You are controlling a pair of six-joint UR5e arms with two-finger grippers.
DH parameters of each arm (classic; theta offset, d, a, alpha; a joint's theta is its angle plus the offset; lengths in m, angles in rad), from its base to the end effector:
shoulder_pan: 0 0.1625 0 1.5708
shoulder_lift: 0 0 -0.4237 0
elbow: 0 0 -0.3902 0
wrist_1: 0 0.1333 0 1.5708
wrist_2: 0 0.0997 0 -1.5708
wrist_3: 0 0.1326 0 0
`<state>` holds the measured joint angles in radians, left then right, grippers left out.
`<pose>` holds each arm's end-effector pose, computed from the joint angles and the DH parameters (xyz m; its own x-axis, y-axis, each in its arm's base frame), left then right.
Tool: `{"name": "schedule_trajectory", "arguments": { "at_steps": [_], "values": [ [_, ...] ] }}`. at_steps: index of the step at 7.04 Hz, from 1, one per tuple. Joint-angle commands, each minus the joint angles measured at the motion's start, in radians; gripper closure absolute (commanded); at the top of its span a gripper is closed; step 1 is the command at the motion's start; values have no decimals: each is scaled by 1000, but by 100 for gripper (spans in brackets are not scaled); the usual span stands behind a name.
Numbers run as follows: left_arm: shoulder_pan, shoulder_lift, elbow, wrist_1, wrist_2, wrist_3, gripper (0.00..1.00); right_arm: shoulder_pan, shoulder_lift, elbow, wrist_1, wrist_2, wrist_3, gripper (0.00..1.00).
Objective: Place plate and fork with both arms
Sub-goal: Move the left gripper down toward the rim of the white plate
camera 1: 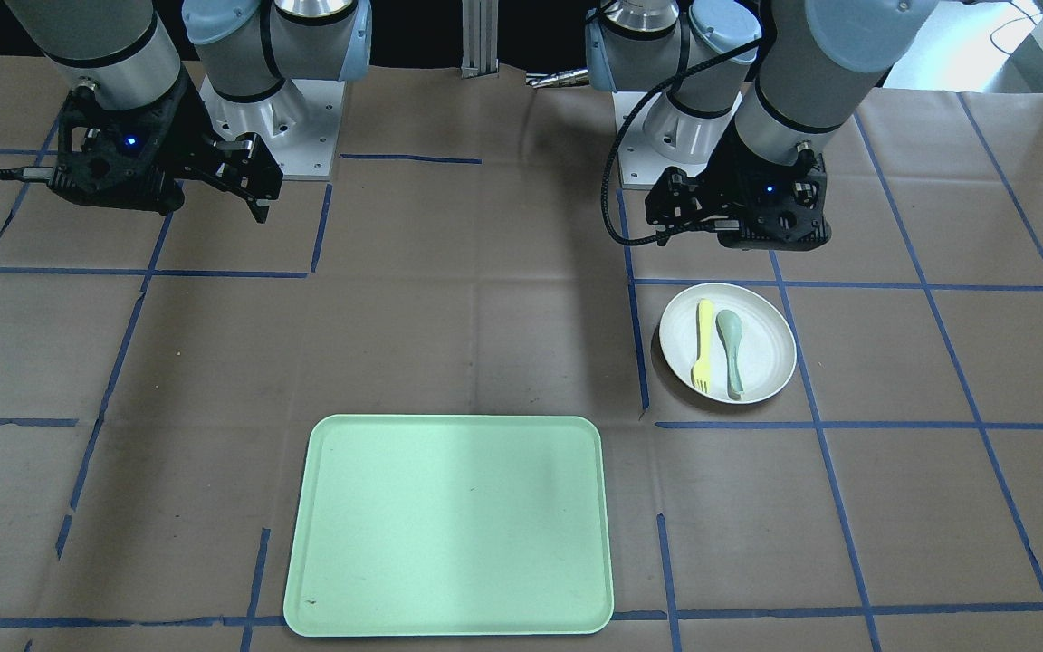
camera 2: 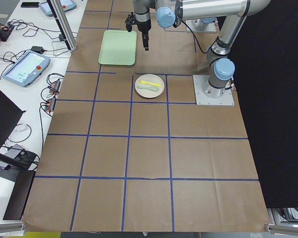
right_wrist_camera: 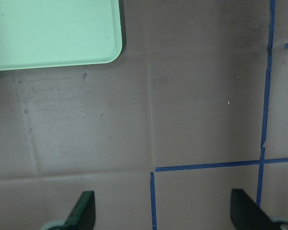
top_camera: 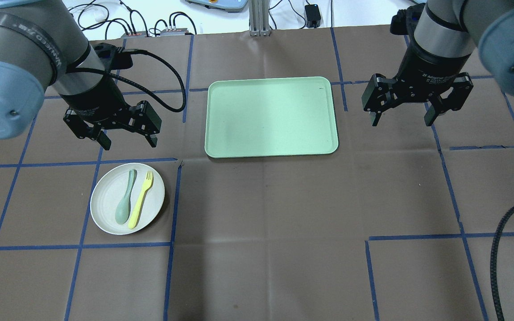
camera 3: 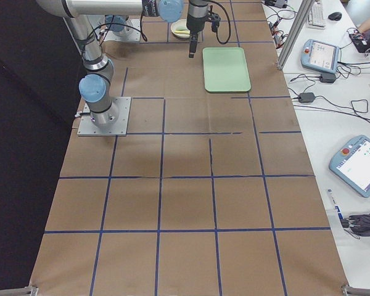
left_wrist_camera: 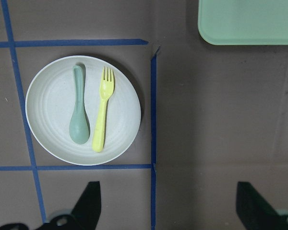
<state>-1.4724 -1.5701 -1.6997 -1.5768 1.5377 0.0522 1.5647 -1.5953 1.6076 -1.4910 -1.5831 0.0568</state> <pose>-0.0911 -0.4790 0.3916 -0.9979 -0.0510 0.0397 -0.0454 0.9902 0.1319 0.1288 -0.4677 0.4401 -0.9980 0.0615 0.0175 0.0628 0.9939 0.0911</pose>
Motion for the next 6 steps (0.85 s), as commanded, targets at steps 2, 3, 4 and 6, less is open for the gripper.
{"name": "schedule_trajectory", "arguments": {
  "at_steps": [2, 3, 4, 6],
  "values": [
    [167, -31, -104, 213, -8, 243, 1, 0, 0, 0, 0, 0, 0, 0],
    [205, -28, -170, 266, -10, 285, 0, 0, 0, 0, 0, 0, 0, 0],
    [255, -33, -216, 268, -19, 338, 0, 0, 0, 0, 0, 0, 0, 0],
    [322, -57, -279, 282, -105, 389, 1, 0, 0, 0, 0, 0, 0, 0]
  ]
}}
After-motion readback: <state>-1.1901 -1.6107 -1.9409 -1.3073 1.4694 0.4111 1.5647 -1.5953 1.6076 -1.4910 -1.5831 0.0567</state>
